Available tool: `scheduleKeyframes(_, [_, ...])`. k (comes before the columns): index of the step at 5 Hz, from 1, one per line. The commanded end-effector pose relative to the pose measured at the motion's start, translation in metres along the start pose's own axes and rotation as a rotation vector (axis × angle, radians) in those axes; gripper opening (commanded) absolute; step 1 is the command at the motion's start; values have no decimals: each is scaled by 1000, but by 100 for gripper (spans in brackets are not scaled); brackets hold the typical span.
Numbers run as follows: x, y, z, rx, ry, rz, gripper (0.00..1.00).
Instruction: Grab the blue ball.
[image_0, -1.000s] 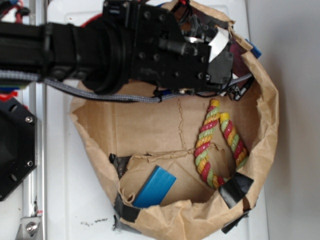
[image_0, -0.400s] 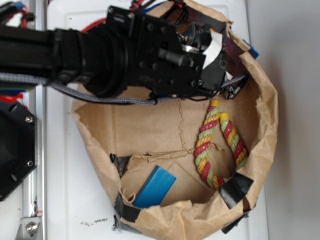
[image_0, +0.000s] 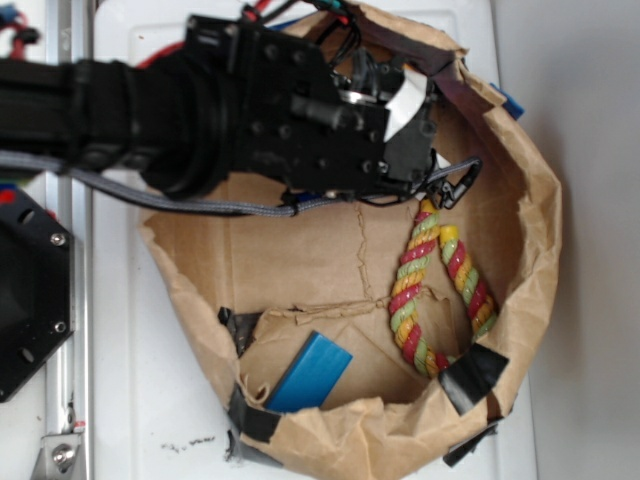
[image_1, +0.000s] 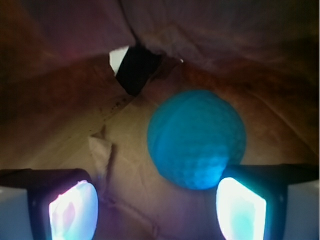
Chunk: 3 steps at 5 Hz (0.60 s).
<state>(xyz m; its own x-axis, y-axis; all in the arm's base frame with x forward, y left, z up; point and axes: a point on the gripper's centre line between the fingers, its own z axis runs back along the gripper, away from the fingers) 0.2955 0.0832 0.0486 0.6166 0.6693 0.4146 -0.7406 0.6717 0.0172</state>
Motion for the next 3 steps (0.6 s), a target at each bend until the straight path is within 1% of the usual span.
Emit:
scheduleKeyframes(1, [7, 6, 22, -53, -50, 6, 100])
scheduleKeyframes(3, [14, 7, 10, -20, -69, 30, 100])
